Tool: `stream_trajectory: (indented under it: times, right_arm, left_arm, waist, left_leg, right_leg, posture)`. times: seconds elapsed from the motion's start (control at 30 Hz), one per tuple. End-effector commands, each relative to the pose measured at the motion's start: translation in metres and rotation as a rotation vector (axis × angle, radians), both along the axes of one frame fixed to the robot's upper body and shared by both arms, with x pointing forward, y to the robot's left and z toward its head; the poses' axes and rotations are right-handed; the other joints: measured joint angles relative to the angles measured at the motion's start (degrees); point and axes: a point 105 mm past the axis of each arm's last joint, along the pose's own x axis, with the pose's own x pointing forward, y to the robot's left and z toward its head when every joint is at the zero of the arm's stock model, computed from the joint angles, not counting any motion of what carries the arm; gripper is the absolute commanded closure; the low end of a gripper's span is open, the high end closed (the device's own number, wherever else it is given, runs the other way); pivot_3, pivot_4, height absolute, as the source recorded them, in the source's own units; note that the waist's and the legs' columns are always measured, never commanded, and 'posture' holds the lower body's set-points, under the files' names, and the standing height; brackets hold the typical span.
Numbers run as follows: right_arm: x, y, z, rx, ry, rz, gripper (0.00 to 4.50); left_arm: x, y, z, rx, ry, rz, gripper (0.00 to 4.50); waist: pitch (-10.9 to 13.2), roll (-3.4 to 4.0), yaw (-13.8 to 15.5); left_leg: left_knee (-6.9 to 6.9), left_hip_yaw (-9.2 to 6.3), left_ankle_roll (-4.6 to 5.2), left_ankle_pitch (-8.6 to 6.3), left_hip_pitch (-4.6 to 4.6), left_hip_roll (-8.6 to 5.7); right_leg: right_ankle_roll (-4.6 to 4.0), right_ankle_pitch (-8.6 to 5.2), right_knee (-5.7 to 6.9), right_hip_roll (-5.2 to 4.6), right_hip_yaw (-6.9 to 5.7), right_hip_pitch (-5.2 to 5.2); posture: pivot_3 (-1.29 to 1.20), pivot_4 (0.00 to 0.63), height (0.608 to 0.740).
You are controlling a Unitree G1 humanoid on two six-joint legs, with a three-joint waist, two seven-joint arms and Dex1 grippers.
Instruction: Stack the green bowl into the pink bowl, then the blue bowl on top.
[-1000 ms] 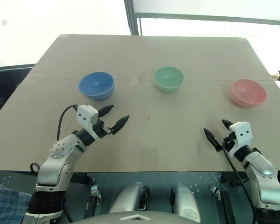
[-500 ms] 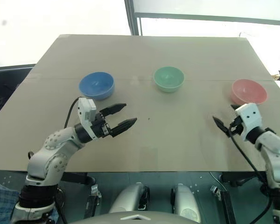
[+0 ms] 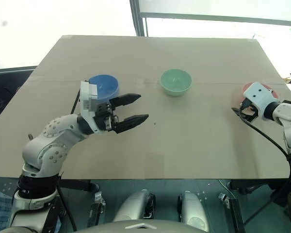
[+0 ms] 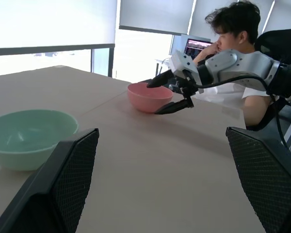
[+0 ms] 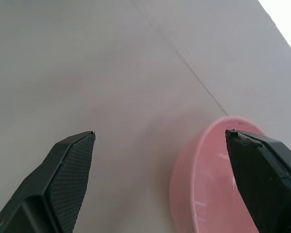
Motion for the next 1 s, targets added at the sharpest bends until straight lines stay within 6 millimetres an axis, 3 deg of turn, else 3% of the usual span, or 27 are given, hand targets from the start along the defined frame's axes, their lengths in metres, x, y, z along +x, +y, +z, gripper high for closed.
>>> stream_trajectory:
  times: [0.03, 0.17, 0.23, 0.27, 0.3, 0.53, 0.8, 1.0]
  right_arm:
    - [0.008, -0.017, -0.006, -0.021, 0.024, -0.048, 0.0]
    - [0.016, -0.027, -0.018, -0.03, 0.081, -0.079, 0.0]
    - [0.017, -0.026, -0.02, -0.04, 0.094, -0.062, 0.83]
    - [0.019, -0.025, -0.02, -0.04, 0.096, -0.059, 1.5]
    - [0.02, -0.025, -0.02, -0.039, 0.097, -0.057, 1.61]
    - [0.021, -0.028, -0.022, -0.046, 0.095, -0.055, 4.48]
    - [0.02, -0.026, -0.022, -0.068, 0.091, -0.029, 4.48]
    - [0.009, 0.021, -0.017, -0.026, 0.135, 0.18, 4.48]
  left_arm:
    - [-0.01, -0.006, 0.011, 0.001, -0.045, -0.047, 0.06]
    - [-0.012, -0.007, 0.01, 0.007, -0.048, -0.05, 0.06]
    - [-0.013, -0.007, 0.01, 0.009, -0.05, -0.047, 0.0]
    - [-0.012, -0.006, 0.01, 0.008, -0.052, -0.042, 0.0]
    - [-0.012, -0.005, 0.011, 0.008, -0.053, -0.038, 0.0]
    - [-0.013, -0.003, 0.009, 0.013, -0.051, -0.025, 0.0]
    - [-0.01, -0.003, 0.004, 0.029, -0.044, -0.028, 0.0]
    - [-0.006, 0.005, -0.004, 0.059, -0.035, 0.015, 0.0]
  waist:
    - [0.0, 0.0, -0.1]
    - [0.0, 0.01, -0.2]
    - [0.0, 0.01, -0.2]
    - [0.0, 0.01, -0.2]
    - [0.0, 0.01, -0.2]
    - [0.0, 0.01, -0.1]
    - [0.0, 0.01, -0.2]
    - [0.0, 0.02, -0.2]
  left_leg:
    - [0.0, 0.01, 0.0, 0.0, 0.01, 0.0]
    - [0.0, 0.03, -0.02, 0.01, 0.06, 0.02]
    - [0.0, 0.04, -0.02, 0.01, 0.05, 0.02]
    - [0.0, 0.05, -0.02, 0.01, 0.05, 0.02]
    - [0.0, 0.05, -0.02, 0.01, 0.05, 0.02]
    - [0.0, 0.05, -0.02, 0.01, 0.05, 0.02]
    - [0.01, 0.05, -0.02, 0.02, 0.06, 0.02]
    - [-0.02, 0.04, -0.02, 0.01, 0.05, 0.05]
  right_leg:
    - [0.0, 0.0, 0.0, 0.0, 0.01, 0.01]
    - [0.0, 0.0, 0.01, 0.04, 0.02, 0.03]
    - [0.0, 0.0, 0.01, 0.04, 0.03, 0.02]
    - [0.0, 0.0, 0.01, 0.04, 0.04, 0.02]
    - [0.0, 0.0, 0.01, 0.04, 0.04, 0.02]
    - [0.0, 0.0, 0.01, 0.03, 0.04, 0.02]
    - [0.0, 0.0, 0.01, 0.03, 0.05, 0.03]
    - [0.0, 0.0, 0.01, 0.04, 0.04, 0.02]
  posture:
    - [0.0, 0.15, 0.74]
    - [0.0, 0.15, 0.74]
    - [0.0, 0.15, 0.74]
    - [0.0, 0.15, 0.74]
    - [0.0, 0.15, 0.74]
    - [0.0, 0.15, 0.74]
    - [0.0, 0.15, 0.74]
    - [0.0, 0.15, 0.74]
